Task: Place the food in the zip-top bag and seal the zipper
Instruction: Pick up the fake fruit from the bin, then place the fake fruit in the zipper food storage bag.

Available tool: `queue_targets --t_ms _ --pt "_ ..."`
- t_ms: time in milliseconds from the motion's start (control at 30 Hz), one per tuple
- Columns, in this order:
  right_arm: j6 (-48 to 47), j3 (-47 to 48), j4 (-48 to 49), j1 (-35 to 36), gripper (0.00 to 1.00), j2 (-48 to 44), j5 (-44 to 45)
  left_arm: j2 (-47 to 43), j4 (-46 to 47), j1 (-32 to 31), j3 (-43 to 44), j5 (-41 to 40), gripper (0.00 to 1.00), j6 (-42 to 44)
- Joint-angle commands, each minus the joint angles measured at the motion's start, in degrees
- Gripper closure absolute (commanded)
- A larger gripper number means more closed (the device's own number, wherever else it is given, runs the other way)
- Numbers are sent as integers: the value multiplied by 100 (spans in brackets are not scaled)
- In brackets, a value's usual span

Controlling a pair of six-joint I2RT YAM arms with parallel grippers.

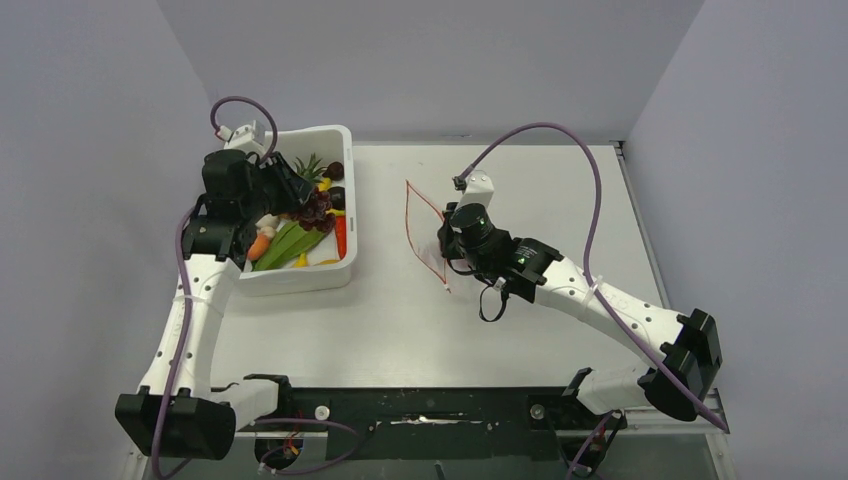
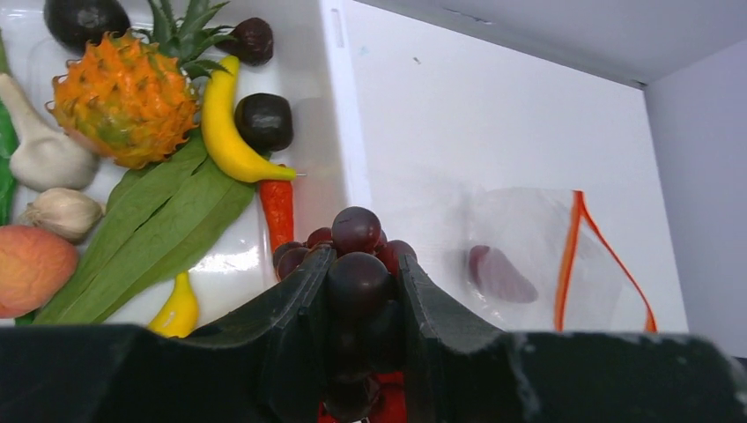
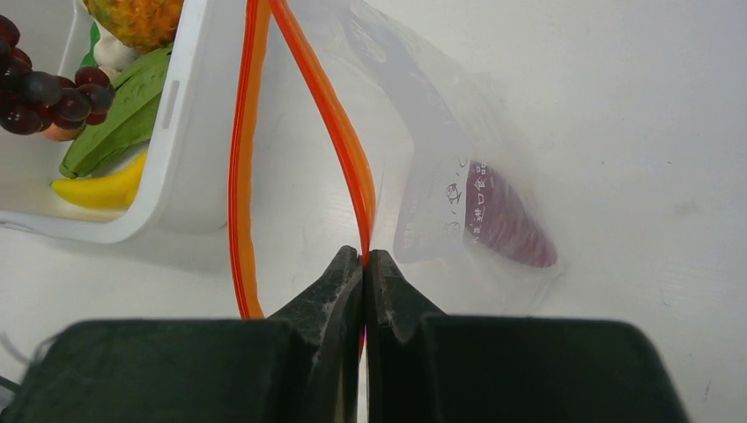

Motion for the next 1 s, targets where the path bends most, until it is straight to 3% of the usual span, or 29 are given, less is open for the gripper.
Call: queue_targets --t_ms 0,467,633,967 --pt "165 182 463 12 100 -17 -68 -312 245 -47 356 878 83 -212" --pt "280 321 794 30 100 250 -410 -584 1214 -200 291 2114 84 -1350" --pt "395 289 1008 34 100 302 -548 -697 2179 -348 -1 2540 84 -2130" --pt "625 256 1433 34 100 333 -957 -650 3572 -871 -426 2482 87 -3161"
